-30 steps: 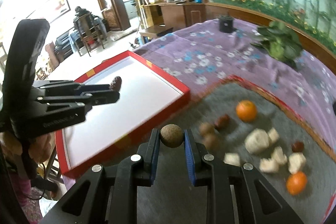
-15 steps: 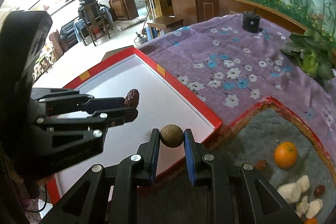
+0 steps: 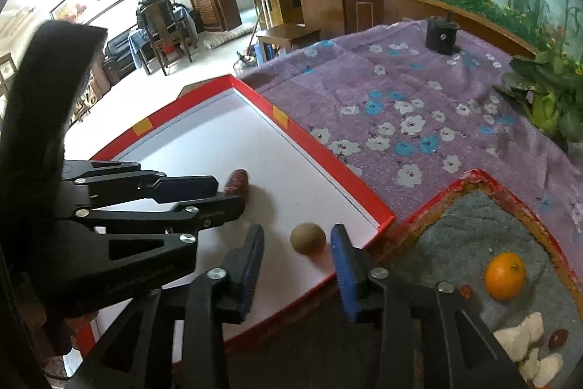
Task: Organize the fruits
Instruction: 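Carry the date and brown fruit into the red-rimmed tray and open both grippers, then grasp a brown round fruit with the left gripper while the right grasps a white cube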
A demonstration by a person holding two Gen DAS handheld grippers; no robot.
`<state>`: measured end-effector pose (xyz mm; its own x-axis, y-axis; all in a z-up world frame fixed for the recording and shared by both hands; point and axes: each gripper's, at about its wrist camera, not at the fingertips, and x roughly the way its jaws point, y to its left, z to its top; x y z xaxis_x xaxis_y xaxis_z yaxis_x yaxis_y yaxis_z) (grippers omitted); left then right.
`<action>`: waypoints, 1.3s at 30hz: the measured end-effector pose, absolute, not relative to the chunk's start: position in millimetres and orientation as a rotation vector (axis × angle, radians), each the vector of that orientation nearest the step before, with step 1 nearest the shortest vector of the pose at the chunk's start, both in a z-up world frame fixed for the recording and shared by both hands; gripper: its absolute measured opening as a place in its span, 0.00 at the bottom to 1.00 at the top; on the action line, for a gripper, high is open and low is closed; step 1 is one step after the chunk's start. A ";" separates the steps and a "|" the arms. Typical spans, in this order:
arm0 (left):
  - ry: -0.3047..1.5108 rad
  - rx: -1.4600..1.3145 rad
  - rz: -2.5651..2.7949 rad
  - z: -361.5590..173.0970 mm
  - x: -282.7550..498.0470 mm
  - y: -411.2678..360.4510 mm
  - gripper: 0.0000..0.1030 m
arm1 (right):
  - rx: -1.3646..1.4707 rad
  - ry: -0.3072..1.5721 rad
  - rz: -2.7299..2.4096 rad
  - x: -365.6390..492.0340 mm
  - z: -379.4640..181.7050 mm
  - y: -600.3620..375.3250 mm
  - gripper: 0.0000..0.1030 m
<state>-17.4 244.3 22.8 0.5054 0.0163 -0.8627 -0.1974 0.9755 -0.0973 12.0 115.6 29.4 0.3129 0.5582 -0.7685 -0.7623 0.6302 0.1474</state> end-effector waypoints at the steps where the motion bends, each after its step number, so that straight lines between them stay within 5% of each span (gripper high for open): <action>1: 1.022 -0.189 0.137 25.2 -19.7 243.7 0.45 | -0.253 0.889 0.882 11.3 31.9 111.5 0.38; 11: 0.957 -0.164 0.125 49.9 -37.4 218.4 0.45 | -0.146 0.850 0.784 -0.3 55.1 40.2 0.62; 39: 1.050 -0.159 -0.095 28.3 -8.9 89.9 0.45 | -0.120 0.900 0.607 -23.8 21.0 -92.5 0.62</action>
